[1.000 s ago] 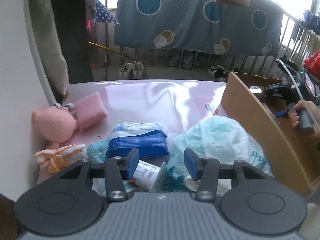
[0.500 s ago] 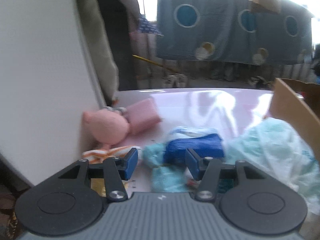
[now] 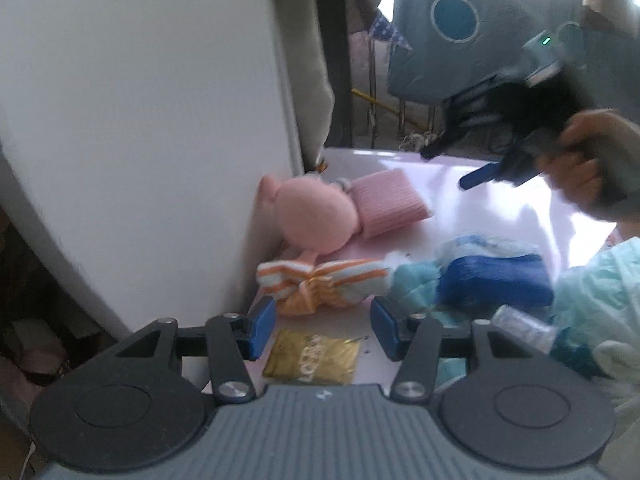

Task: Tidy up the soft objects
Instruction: 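Grasp the pink knitted pad with the right gripper, then carry the pink pad into the cardboard box and release it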

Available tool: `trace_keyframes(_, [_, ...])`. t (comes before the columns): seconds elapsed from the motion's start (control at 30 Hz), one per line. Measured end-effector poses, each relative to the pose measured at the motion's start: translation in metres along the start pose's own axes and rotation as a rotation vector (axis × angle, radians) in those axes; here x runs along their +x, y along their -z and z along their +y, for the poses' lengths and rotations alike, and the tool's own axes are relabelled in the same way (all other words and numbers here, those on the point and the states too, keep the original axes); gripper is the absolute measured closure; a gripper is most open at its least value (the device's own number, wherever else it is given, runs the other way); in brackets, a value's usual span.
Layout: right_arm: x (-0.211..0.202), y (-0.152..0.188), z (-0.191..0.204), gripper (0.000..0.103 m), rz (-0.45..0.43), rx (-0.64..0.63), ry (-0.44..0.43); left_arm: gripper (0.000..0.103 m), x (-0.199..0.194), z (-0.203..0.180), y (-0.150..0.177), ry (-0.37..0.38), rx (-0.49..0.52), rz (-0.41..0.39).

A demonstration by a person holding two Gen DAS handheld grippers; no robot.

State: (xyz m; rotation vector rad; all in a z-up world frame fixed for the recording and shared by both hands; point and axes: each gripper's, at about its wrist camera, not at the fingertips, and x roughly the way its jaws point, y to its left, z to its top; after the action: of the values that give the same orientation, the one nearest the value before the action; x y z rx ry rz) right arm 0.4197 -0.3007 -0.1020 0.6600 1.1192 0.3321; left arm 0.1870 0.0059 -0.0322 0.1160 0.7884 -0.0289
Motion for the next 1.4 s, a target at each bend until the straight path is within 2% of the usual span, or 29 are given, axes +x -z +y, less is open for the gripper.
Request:
trace_keyframes(0.13, [0.05, 0.002, -0.014, 0.058, 0.05, 0.057, 0.019, 0.049, 0.006, 0.014, 0.003, 0.003, -0.018, 0.021])
trace_keyframes(0.17, [0.058, 0.003, -0.012, 0.071, 0.074, 0.054, 0.022, 0.049, 0.006, 0.016, 0.004, 0.002, -0.019, 0.019])
trace_keyframes(0.27, [0.065, 0.008, -0.005, 0.073, 0.067, 0.007, 0.044, 0.049, 0.008, 0.021, 0.004, 0.002, -0.023, 0.012])
trace_keyframes(0.37, [0.05, 0.012, 0.002, 0.079, 0.033, -0.016, 0.037, 0.05, 0.008, 0.022, 0.004, 0.019, -0.041, 0.02])
trace_keyframes(0.57, [0.001, 0.018, 0.004, 0.08, 0.011, -0.014, 0.03, 0.05, 0.005, 0.018, 0.001, 0.1, -0.084, 0.014])
trace_keyframes(0.7, [-0.038, 0.032, -0.002, 0.08, -0.01, 0.006, -0.008, 0.05, 0.0, 0.02, -0.002, 0.197, -0.154, 0.022])
trace_keyframes(0.87, [-0.092, 0.068, -0.015, 0.08, -0.015, 0.046, -0.091, 0.05, -0.003, 0.027, -0.008, 0.401, -0.272, 0.052])
trace_keyframes(1.07, [-0.152, 0.126, -0.023, 0.08, -0.021, 0.095, -0.24, 0.05, -0.011, 0.025, -0.02, 0.63, -0.392, 0.086])
trace_keyframes(1.27, [-0.201, 0.18, -0.027, 0.08, -0.062, 0.118, -0.324, 0.055, -0.034, -0.008, -0.027, 0.798, -0.37, 0.109])
trace_keyframes(1.4, [-0.235, 0.211, -0.04, 0.08, -0.118, 0.134, -0.346, 0.055, -0.055, -0.045, -0.029, 0.813, -0.29, 0.102])
